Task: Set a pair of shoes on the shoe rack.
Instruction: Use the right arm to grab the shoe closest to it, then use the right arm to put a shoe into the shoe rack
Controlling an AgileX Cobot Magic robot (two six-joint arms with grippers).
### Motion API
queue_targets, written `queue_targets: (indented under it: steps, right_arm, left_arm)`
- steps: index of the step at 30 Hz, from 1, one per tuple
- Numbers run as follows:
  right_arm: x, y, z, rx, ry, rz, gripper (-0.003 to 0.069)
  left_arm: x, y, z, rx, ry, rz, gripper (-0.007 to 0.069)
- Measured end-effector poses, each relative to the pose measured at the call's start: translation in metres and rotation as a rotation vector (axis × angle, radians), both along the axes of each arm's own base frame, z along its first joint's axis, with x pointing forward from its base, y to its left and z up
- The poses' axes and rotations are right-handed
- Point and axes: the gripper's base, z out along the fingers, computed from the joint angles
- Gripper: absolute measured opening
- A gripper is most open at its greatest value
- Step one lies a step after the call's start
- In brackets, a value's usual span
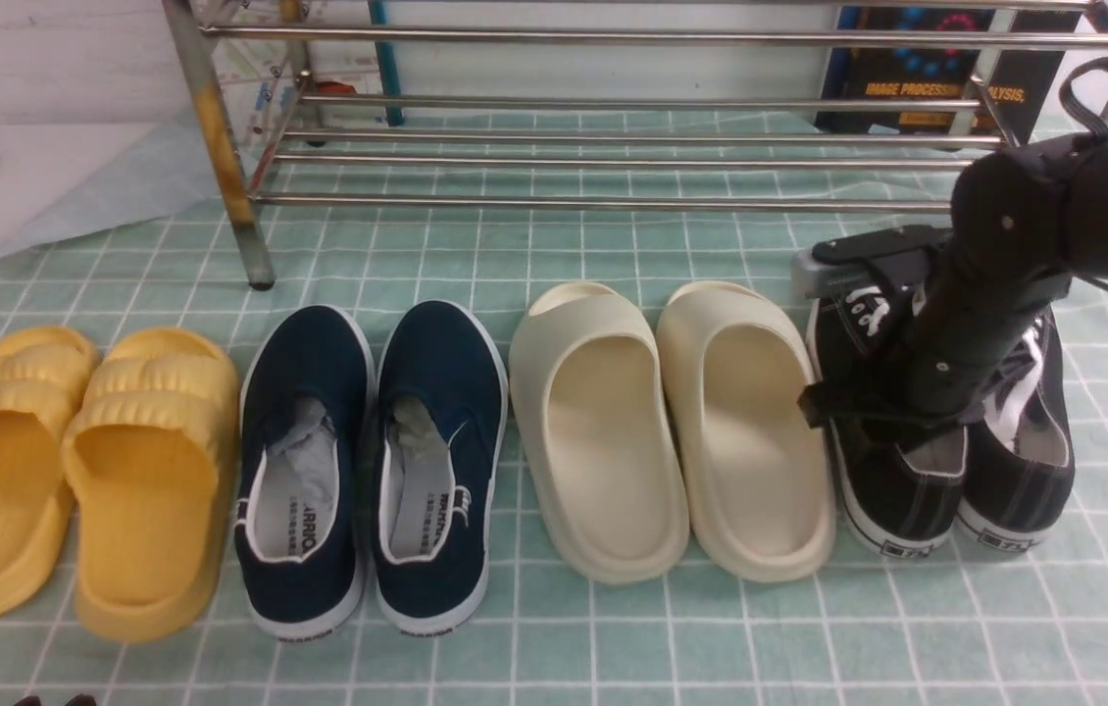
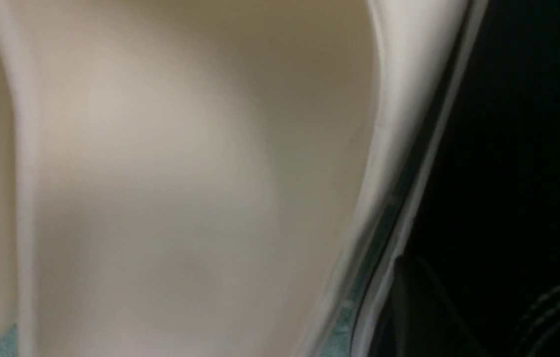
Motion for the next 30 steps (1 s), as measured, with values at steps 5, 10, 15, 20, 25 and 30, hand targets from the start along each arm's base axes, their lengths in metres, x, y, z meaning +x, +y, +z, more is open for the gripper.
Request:
queue_targets:
  steps: [5, 10, 15, 20, 25, 30]
  right_arm:
    - [0.0, 0.003, 0.0, 0.022, 0.007, -0.011, 0.0017]
    - [-0.004, 0.001, 0.01, 0.02, 0.003, -0.009, 0.0013]
    - [-0.023, -0.006, 0.039, 0.003, 0.025, 0.005, 0.0015]
    - [-0.042, -0.012, 0.074, 0.013, 0.006, 0.013, 0.0015]
    - [-0.058, -0.017, 0.095, 0.025, 0.004, 0.016, 0.0015]
    - [-0.068, -0.018, 0.113, 0.049, -0.052, 0.047, 0.0015]
  left_arm:
    - [0.0, 0.0, 0.0, 0.0, 0.0, 0.0, 0.0239]
    - [0.0, 0.0, 0.0, 0.0, 0.0, 0.0, 0.0239]
    - [0.0, 0.0, 0.0, 0.0, 0.0, 0.0, 0.0239]
    - [0.0, 0.0, 0.0, 0.0, 0.0, 0.0, 0.0239]
    - [0.0, 0.0, 0.0, 0.0, 0.0, 0.0, 0.0239]
    - [0.0, 0.0, 0.0, 0.0, 0.0, 0.0, 0.0239]
